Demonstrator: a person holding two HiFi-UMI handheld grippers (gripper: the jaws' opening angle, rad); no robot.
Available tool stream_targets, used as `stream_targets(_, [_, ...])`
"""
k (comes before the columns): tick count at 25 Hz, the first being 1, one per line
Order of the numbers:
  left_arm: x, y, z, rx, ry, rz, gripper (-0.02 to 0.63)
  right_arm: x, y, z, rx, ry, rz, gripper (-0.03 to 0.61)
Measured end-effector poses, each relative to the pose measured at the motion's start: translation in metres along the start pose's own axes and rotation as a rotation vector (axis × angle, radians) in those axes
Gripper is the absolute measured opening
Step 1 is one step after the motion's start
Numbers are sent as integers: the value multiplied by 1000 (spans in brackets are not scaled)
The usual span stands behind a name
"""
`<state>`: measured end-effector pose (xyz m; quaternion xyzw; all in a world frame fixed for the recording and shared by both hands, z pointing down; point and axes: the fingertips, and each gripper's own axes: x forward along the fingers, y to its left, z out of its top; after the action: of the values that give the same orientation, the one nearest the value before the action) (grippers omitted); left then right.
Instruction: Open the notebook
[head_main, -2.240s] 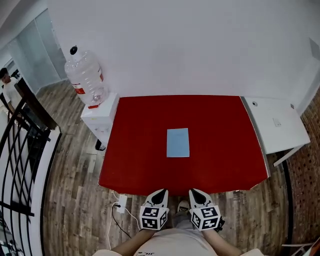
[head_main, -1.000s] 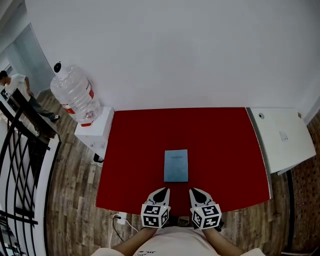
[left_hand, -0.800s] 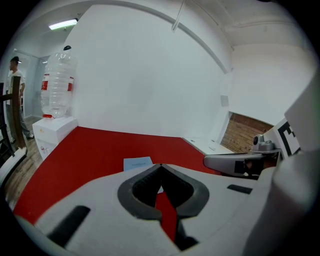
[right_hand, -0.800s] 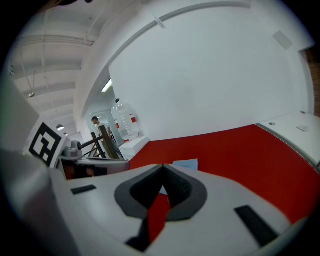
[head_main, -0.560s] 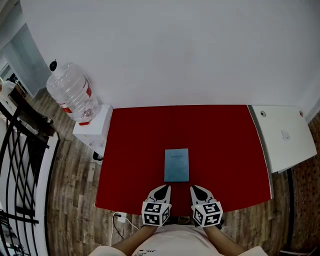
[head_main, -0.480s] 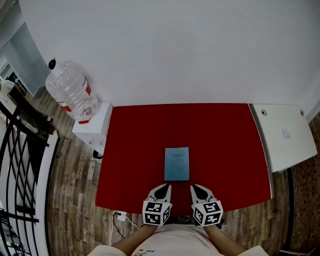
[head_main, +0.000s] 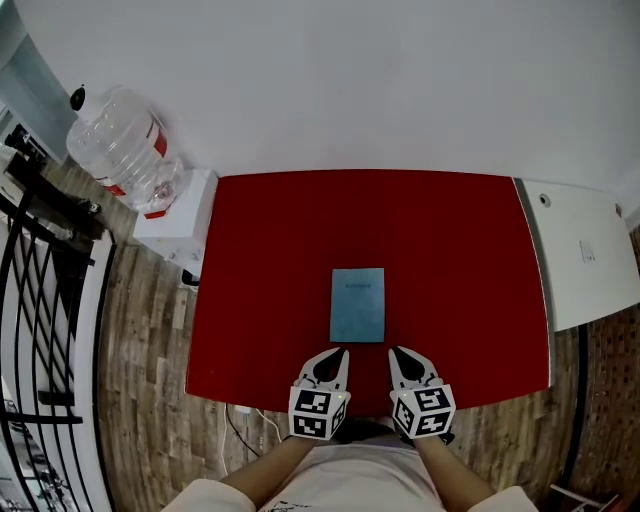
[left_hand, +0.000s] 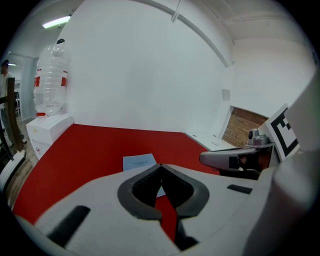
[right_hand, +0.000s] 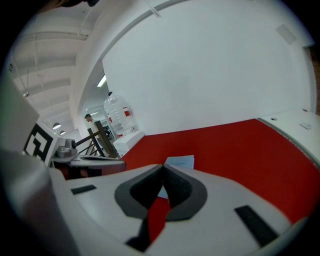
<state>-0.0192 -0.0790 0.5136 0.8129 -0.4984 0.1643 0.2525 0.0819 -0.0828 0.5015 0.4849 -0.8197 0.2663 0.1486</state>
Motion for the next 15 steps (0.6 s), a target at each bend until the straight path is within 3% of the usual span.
stream_targets(15, [55,29,-33,-21,9,6,6,69,-52,-58,56,97,-67,11])
